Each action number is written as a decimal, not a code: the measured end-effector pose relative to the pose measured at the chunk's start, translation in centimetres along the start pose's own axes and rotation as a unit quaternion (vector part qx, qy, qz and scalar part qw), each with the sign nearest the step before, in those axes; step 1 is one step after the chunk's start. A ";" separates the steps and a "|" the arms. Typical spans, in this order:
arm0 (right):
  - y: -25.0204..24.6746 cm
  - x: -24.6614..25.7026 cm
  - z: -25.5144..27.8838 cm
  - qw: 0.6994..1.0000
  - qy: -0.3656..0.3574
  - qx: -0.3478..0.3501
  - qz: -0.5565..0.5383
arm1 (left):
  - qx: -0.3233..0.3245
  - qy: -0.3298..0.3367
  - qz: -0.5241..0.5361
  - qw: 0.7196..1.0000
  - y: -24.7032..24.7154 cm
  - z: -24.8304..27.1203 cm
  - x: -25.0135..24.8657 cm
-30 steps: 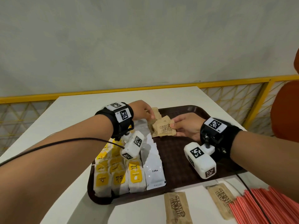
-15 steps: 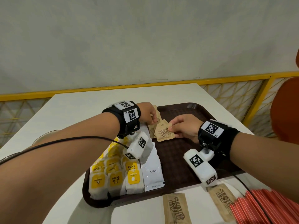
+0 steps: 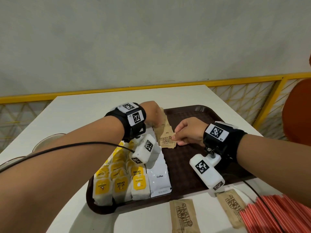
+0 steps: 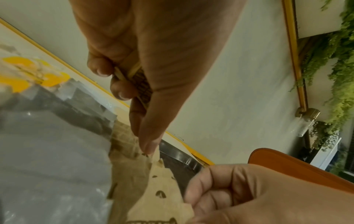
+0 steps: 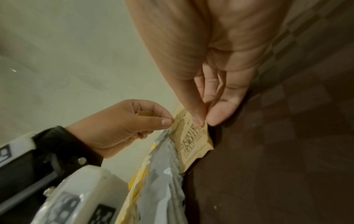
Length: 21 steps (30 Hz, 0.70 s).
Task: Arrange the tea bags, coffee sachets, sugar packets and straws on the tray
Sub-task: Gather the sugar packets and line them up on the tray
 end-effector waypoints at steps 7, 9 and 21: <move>-0.3 0.9 0.3 0.998 -0.037 -0.013 0.052 | 0.036 0.042 -0.013 0.998 1.3 0.4 -1.7; -0.2 1.0 0.2 0.997 -0.042 -0.019 0.060 | 0.040 0.050 -0.020 0.998 1.5 0.3 -2.1; 0.1 3.6 0.9 0.967 -0.158 -0.018 0.202 | -0.021 0.020 0.075 0.997 -0.9 1.0 -0.8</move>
Point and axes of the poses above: each hand's wrist, its own z-axis away from the middle knuckle, its own y-axis out of the palm, x = y × z, the point moved 9 cm from there along -z, towards the middle knuckle, and after that the axes turned 4 degrees about -x, right-handed, at the moved point
